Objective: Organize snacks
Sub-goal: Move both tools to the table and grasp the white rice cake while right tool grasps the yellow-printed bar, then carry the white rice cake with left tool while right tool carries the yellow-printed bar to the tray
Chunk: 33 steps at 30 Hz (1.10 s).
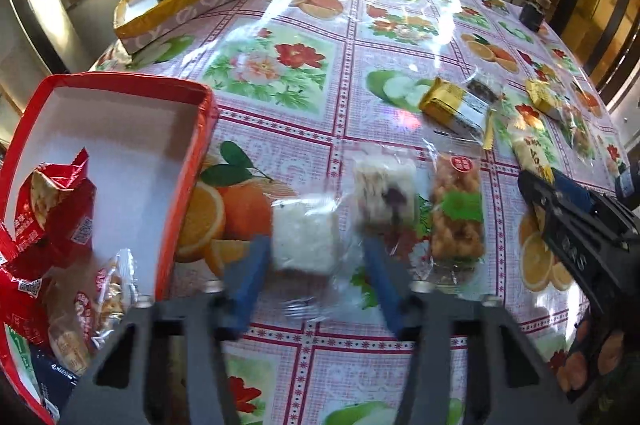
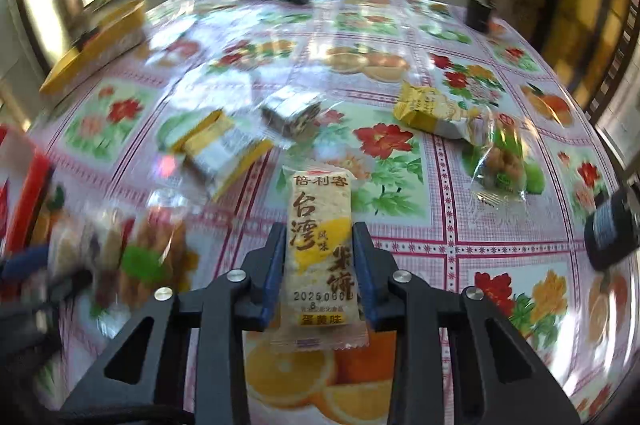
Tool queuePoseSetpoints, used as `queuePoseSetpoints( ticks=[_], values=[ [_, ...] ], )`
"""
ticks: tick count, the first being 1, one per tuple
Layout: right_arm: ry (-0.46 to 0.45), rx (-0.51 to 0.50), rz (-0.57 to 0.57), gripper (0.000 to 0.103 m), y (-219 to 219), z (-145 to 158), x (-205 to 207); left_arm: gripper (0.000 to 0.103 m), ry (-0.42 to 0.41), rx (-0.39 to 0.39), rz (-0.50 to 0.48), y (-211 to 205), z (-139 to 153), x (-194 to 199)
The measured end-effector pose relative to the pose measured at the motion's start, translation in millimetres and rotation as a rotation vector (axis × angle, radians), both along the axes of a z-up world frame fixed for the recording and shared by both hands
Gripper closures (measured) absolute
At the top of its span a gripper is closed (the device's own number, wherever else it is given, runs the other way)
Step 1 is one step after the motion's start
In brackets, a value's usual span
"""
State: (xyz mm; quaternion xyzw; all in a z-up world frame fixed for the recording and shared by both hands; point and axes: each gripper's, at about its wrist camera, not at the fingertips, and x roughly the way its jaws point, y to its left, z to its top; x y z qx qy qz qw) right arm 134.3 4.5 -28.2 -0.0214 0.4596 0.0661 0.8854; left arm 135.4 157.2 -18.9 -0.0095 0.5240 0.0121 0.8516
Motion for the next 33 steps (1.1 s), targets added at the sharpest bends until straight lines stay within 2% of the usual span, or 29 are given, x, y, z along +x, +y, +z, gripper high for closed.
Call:
queuePoseSetpoints(
  ticks=[4,13,20,23,27,33],
  values=[
    [0.004,0.034,0.067,0.069,-15,0,-17,0.072,0.016,-0.075,-0.051,-2,-1,-5],
    [0.013,0.200,0.036,0.069,-42,5,-40,0.073,0.038,-0.179,-0.074,7,0,-27],
    [-0.019,0.316,0.027,0.069,-52,19,-68,0.073,0.008,-0.167,-0.060,7,12,-47],
    [-0.028,0.359,0.034,0.069,-52,25,-81,0.073,-0.013,-0.121,-0.033,3,19,-59],
    [-0.031,0.385,0.047,0.069,-48,28,-96,0.073,-0.060,-0.048,-0.004,-4,30,-76],
    [-0.013,0.385,0.068,0.069,-39,24,-109,0.073,-0.077,-0.025,-0.013,-10,35,-91]
  ],
)
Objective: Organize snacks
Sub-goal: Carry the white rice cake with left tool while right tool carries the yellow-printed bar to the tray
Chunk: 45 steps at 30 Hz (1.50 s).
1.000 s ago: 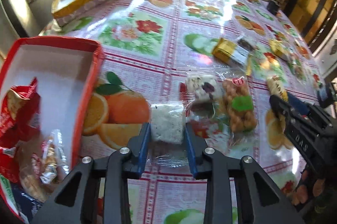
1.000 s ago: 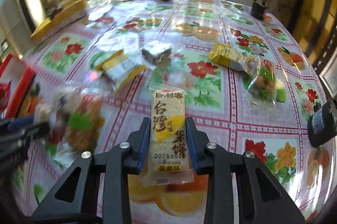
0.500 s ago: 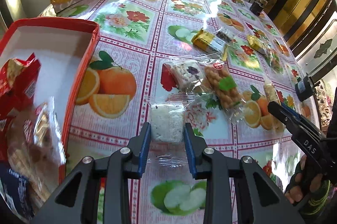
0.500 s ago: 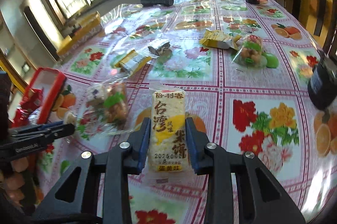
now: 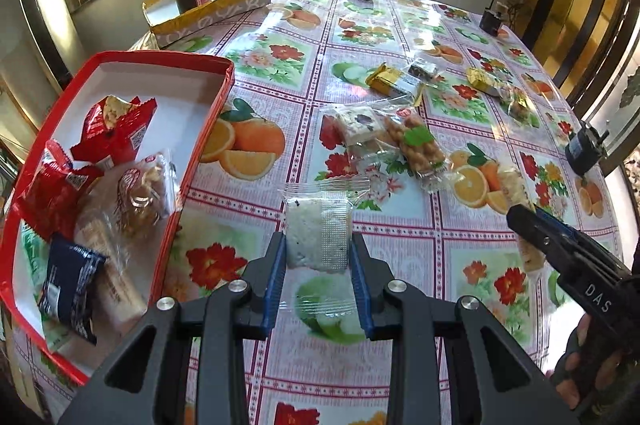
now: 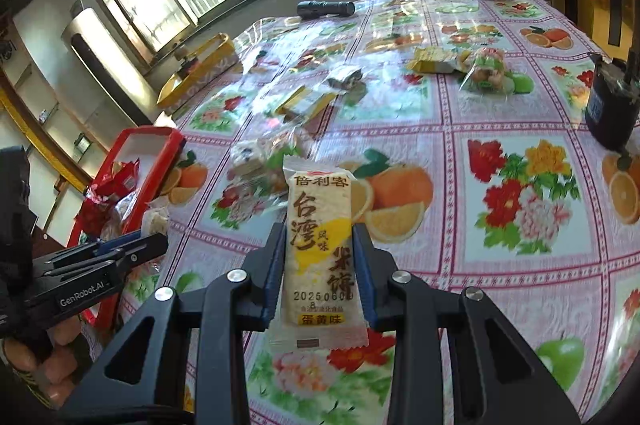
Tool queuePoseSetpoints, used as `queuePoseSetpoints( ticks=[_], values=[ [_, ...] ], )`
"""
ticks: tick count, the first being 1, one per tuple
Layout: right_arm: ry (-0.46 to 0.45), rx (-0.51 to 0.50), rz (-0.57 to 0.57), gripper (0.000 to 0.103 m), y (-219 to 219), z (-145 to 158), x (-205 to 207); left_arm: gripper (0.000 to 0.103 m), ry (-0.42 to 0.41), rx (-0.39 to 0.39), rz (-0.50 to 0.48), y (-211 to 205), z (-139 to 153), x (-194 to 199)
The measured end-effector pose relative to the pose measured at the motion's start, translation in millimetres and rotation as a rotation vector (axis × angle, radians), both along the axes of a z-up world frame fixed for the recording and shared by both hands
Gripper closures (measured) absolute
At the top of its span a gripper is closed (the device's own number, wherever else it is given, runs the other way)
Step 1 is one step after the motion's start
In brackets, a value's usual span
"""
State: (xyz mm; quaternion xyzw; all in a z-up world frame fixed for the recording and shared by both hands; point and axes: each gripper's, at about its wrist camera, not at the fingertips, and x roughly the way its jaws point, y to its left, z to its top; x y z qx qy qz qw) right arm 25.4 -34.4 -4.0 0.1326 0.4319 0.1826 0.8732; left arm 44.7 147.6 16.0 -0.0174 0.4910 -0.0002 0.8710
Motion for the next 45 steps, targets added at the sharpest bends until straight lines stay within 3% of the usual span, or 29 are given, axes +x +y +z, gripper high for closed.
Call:
queuePoseSetpoints(
  ticks=[45],
  values=[
    [-0.006,0.009,0.167,0.068,60,14,-27,0.073,-0.110,-0.015,0.068,26,35,-60]
  ],
)
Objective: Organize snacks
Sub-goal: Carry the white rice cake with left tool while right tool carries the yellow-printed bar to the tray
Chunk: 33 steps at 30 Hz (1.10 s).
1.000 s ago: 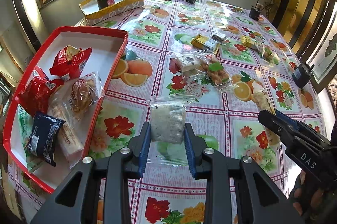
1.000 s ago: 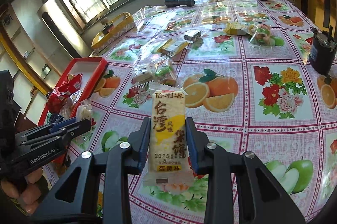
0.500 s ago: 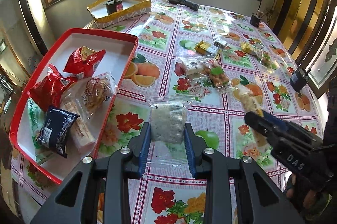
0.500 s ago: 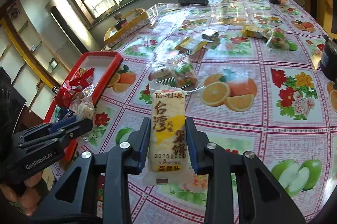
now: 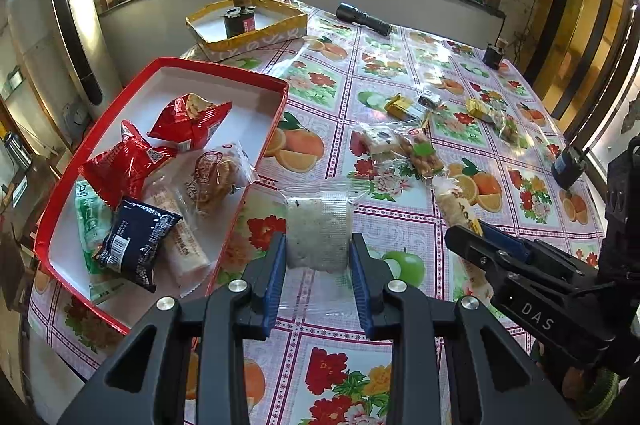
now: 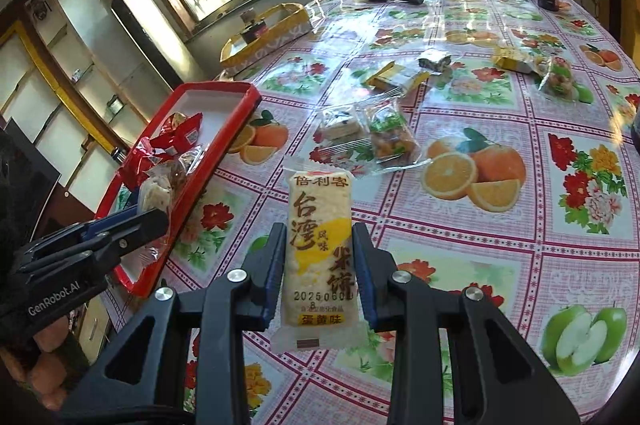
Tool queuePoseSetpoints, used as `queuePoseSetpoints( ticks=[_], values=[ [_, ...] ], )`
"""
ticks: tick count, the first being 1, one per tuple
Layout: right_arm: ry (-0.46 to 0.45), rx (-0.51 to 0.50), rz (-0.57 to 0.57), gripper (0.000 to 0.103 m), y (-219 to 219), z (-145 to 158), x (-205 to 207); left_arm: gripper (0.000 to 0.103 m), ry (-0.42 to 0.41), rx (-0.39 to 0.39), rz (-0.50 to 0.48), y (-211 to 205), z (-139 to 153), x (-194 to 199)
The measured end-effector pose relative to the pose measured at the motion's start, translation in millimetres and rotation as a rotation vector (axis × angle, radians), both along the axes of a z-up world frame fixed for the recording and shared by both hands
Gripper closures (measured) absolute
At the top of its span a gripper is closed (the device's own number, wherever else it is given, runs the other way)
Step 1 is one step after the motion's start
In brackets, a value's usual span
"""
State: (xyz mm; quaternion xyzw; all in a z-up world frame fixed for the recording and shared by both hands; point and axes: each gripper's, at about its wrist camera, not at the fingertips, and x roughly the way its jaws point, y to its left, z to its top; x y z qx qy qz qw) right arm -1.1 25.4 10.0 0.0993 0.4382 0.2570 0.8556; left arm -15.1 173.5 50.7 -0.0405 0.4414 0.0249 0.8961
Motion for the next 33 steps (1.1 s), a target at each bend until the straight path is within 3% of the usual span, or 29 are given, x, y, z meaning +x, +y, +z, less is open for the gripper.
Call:
queuePoseSetpoints(
  ticks=[15,33],
  values=[
    [-0.056,-0.003,0.020,0.068,18,28,0,0.073,-0.022,-0.032,0.052,42,7,-6],
    [-0.074,0.023,0.146,0.068,93,48,36,0.073,-0.061,-0.016,0.249,136,20,-3]
  ],
)
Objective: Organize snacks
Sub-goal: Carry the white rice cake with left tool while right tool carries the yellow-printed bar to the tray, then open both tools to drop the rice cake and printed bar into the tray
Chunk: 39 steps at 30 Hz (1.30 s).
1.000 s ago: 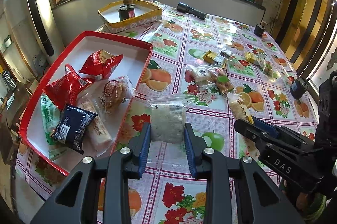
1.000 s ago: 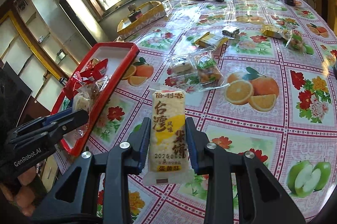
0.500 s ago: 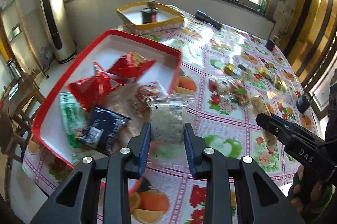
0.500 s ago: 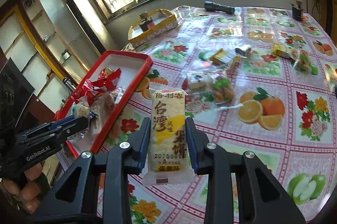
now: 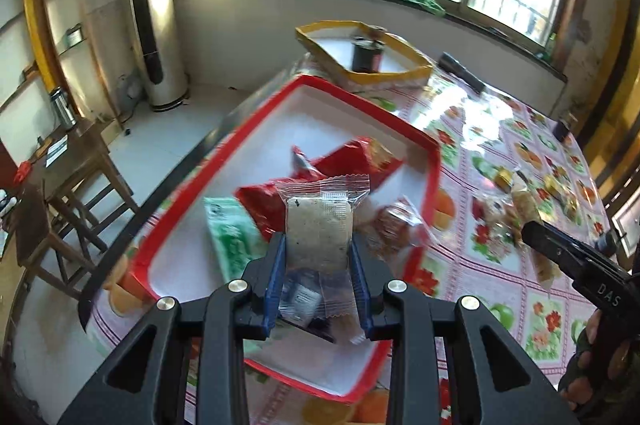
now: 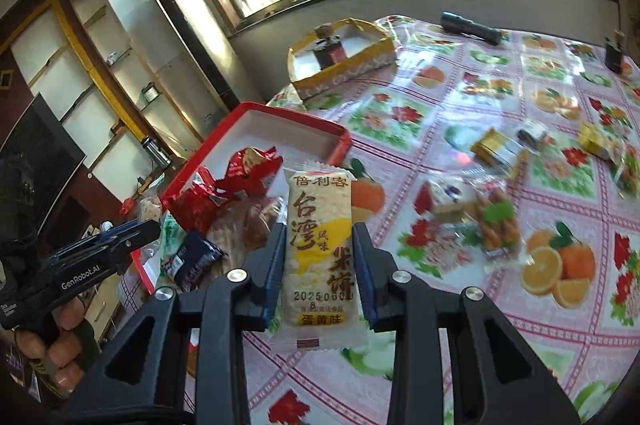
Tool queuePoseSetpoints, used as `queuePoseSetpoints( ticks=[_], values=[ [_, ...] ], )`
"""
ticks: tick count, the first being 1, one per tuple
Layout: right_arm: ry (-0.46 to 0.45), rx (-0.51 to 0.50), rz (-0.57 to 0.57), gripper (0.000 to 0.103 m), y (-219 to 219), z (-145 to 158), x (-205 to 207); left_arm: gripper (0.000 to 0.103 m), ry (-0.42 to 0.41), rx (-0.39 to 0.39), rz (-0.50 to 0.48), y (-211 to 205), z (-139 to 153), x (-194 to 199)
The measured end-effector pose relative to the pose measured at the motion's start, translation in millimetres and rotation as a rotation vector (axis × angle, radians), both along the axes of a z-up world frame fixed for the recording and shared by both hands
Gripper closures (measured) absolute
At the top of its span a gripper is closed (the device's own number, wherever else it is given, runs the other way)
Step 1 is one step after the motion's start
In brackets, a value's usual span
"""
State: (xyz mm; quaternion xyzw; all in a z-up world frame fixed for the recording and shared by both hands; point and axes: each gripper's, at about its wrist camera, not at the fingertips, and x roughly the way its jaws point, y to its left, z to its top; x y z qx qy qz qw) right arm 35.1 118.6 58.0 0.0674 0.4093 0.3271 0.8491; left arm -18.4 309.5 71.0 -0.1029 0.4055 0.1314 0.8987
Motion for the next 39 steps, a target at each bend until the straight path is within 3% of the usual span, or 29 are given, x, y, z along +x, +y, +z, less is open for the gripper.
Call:
queuePoseSetpoints(
  ticks=[14,20,31,39],
  values=[
    [0.012,-0.008,0.045,0.068,38,-4,28,0.073,-0.002,0.031,0.025,23,0,28],
    [0.057,0.024,0.050,0.068,54,-10,53,0.073,0.014,0.044,0.030,30,-4,47],
    [0.091,0.007,0.038,0.068,95,-28,102,0.073,0.072,0.040,0.106,53,-20,83],
    [0.111,-0.021,0.061,0.068,109,-45,108,0.073,0.120,0.035,0.116,59,-37,94]
  ],
)
